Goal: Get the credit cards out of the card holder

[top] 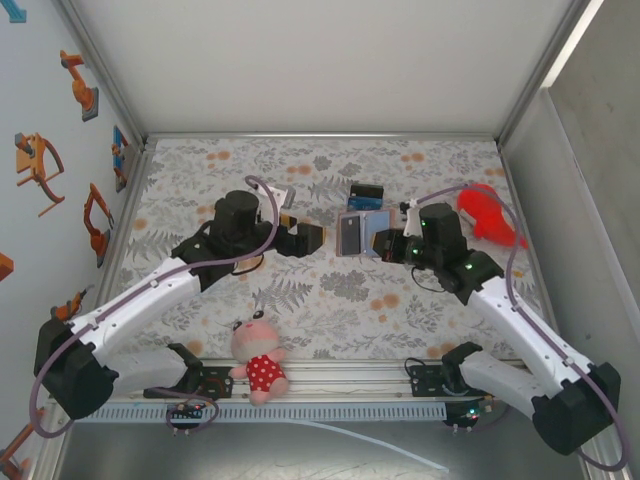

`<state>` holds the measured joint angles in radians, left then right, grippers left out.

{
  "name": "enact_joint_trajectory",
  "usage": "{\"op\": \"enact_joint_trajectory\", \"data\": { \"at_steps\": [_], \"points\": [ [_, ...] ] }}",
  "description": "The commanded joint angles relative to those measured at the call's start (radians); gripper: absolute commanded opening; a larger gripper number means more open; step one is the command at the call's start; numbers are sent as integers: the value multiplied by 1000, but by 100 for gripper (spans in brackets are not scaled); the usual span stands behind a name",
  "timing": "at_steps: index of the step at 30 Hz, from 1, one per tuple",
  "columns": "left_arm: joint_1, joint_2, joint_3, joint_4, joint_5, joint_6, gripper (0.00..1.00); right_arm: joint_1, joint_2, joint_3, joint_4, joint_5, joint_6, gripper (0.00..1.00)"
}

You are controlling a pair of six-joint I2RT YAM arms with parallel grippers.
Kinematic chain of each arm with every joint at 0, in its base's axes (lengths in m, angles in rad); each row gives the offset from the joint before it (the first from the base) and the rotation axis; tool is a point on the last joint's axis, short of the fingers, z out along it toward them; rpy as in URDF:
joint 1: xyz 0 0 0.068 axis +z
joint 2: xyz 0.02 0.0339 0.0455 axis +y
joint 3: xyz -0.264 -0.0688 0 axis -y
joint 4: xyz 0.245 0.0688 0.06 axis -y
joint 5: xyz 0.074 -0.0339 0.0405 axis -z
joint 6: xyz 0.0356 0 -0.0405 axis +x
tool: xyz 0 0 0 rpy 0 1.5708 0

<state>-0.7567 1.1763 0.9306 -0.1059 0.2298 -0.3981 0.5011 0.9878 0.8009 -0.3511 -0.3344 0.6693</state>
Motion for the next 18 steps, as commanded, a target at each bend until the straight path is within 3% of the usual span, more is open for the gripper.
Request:
{"op": "enact_joint_trajectory", "data": {
  "at_steps": [1,9,18],
  "points": [
    [-32,-6,-33,-40,-275,59,97,24,42,-27,96,-43,74,0],
    [-51,21,-92,30,-402,-5,97,62,196,-91,257,-93,158,0],
    [-57,72,-79,28,-417,-35,97,62,355,-122,368,-112,200,0]
  ]
}}
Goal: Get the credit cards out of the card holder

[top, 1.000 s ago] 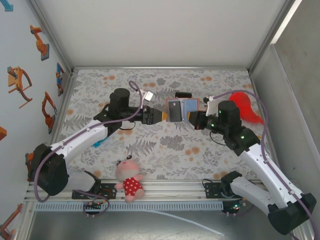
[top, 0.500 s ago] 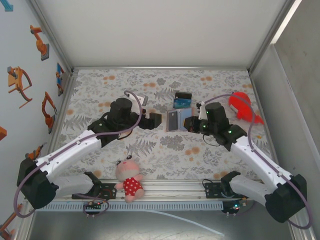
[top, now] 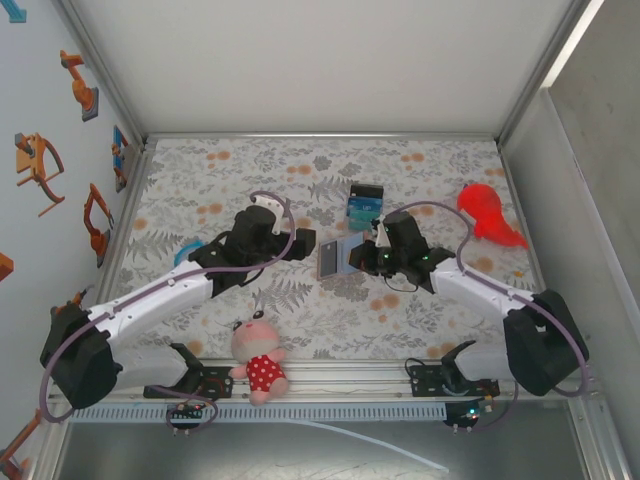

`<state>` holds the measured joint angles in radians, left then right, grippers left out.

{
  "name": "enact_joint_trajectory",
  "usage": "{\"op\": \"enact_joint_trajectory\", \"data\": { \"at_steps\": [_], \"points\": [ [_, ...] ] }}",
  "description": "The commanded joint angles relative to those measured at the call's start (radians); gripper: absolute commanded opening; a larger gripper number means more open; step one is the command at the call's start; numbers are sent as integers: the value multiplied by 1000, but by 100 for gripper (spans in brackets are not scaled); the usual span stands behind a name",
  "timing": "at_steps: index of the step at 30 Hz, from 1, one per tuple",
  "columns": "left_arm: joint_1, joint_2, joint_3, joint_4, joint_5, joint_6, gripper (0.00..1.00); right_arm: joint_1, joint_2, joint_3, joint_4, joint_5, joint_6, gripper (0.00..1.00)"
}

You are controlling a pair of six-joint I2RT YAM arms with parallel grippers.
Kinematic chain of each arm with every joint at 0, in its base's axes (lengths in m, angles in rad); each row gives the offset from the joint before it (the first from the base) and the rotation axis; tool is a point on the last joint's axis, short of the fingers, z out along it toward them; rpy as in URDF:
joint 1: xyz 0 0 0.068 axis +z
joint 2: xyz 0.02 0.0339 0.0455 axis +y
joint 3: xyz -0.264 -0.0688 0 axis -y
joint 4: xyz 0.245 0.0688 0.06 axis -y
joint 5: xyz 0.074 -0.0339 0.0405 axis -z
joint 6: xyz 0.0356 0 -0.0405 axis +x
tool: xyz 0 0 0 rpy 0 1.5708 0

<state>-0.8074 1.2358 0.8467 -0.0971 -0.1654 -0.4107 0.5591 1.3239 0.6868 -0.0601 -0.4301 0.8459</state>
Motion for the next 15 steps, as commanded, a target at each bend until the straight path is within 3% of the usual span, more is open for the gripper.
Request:
{"op": "enact_joint_trajectory", "data": {
  "at_steps": [1,8,15],
  "points": [
    [-6,16,4,20,-22,-28,97,3,35,-10,76,-15,21,0],
    [-6,22,-15,20,-75,-74,99,-23,109,-63,113,-41,21,0],
    [-6,6,-46,57,-52,-82,97,-81,124,-112,90,-42,-13,4]
  ]
}}
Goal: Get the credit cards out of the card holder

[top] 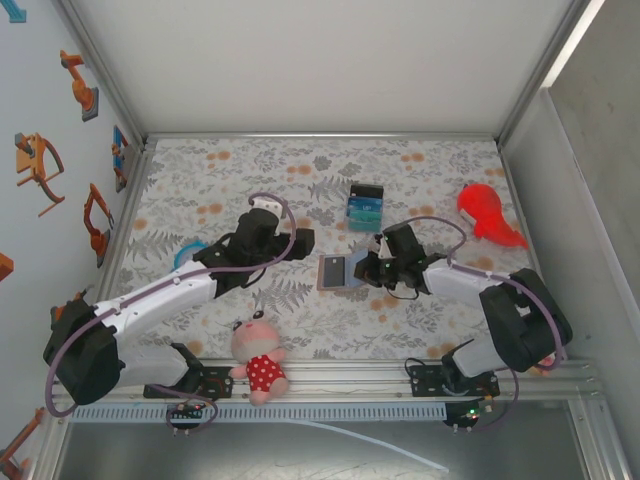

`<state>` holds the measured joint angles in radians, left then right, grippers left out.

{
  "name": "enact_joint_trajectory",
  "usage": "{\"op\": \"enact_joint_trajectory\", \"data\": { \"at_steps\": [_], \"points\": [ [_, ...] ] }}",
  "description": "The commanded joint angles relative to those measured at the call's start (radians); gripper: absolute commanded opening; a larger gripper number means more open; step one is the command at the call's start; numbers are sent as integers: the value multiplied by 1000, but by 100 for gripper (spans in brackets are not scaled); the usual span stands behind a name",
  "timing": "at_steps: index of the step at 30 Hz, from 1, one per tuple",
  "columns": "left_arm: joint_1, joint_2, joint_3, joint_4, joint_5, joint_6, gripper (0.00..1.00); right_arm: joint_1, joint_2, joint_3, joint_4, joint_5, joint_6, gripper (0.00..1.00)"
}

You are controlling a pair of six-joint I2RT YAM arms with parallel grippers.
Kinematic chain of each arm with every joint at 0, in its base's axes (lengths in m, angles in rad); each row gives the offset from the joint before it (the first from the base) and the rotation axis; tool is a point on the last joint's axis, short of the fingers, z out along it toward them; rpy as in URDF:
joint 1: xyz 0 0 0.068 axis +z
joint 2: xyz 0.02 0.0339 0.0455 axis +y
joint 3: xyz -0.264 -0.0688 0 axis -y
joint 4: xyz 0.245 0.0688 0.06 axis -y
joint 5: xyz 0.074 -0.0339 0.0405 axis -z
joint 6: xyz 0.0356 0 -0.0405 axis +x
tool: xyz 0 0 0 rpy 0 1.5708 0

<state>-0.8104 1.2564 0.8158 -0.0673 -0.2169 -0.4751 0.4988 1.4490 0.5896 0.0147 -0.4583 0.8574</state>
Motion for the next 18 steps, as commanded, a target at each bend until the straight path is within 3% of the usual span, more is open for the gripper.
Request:
{"op": "enact_joint_trajectory", "data": {
  "at_steps": [1,14,18],
  "points": [
    [-3,-13,-17,30,6,-15,97,-26,-1,-17,9,-10,-30,6],
    [-31,75,-2,50,49,4,97,-108,-107,-37,-175,79,-146,45],
    [-72,109,16,30,11,58,97,-151,-181,-26,-268,126,-189,49]
  ]
}}
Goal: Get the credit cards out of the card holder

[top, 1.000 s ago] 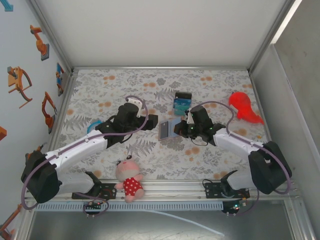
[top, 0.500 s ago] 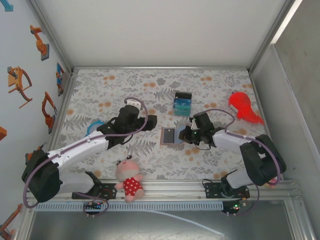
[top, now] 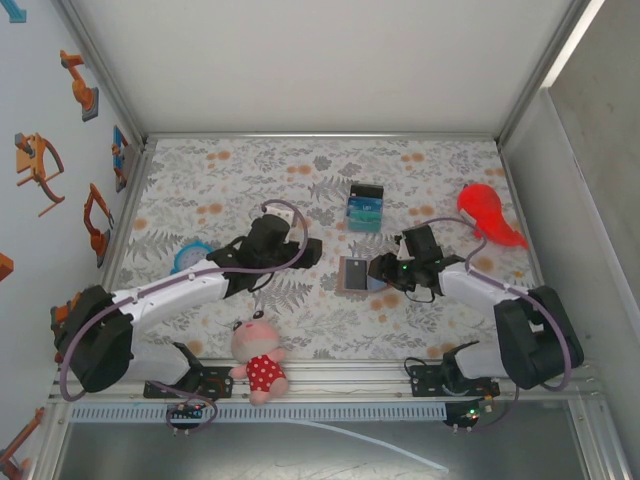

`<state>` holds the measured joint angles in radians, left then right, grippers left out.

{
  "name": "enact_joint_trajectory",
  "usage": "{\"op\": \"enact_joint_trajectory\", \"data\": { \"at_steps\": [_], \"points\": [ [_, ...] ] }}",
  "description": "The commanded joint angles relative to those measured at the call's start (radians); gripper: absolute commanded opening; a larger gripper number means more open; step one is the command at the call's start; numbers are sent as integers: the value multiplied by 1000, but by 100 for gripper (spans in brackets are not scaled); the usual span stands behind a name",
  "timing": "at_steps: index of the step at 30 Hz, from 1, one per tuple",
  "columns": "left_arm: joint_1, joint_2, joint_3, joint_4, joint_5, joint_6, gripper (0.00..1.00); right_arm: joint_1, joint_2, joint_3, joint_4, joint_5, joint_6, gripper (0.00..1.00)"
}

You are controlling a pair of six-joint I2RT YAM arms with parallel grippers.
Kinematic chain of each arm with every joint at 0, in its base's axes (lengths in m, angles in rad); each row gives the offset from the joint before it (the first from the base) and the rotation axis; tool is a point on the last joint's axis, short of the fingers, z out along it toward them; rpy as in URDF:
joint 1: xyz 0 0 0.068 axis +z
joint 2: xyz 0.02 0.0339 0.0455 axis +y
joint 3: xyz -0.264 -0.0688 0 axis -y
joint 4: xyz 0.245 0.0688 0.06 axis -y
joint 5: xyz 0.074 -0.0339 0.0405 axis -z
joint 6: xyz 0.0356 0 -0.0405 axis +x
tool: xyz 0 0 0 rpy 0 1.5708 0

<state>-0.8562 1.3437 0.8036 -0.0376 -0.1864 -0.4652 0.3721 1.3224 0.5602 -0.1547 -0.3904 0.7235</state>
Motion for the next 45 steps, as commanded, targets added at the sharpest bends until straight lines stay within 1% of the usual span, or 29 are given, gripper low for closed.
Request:
{"op": "enact_joint_trajectory", "data": {
  "at_steps": [1,3,7,9,12,17,19,21,23,27,29,33,40,45],
  "points": [
    [-39,29,33,-5,-34,62,97,-30,-71,3,-111,65,-62,52],
    [-70,53,47,-16,-64,91,98,-41,-104,2,-131,75,-70,58],
    [-93,87,55,-2,-65,90,98,-52,-132,0,-152,94,-74,58],
    [-96,99,57,13,-53,81,98,-55,-126,-5,-141,92,-75,51],
    [-98,111,61,24,-40,74,98,-60,-101,-13,-117,85,-78,44],
    [-97,122,71,23,-39,74,98,-68,-50,-23,-46,32,-88,14],
    [-98,125,71,21,-41,74,98,-69,-30,-25,-6,-12,-90,6],
    [-98,130,71,17,-48,70,99,-69,-9,-23,35,-59,-89,1],
    [-98,138,72,5,-63,61,99,-69,14,-24,76,-105,-76,0],
    [-98,155,77,-29,-108,22,100,-67,62,-33,152,-155,-27,0],
    [-99,160,72,-33,-127,9,98,-61,79,-46,207,-176,11,0],
    [-98,164,68,-40,-157,-3,97,-39,93,-66,285,-167,61,0],
    [-98,178,65,-70,-216,-29,97,19,134,-39,340,-143,104,0],
    [-98,187,57,-80,-231,-30,97,52,165,-24,371,-116,133,0]
  ]
}}
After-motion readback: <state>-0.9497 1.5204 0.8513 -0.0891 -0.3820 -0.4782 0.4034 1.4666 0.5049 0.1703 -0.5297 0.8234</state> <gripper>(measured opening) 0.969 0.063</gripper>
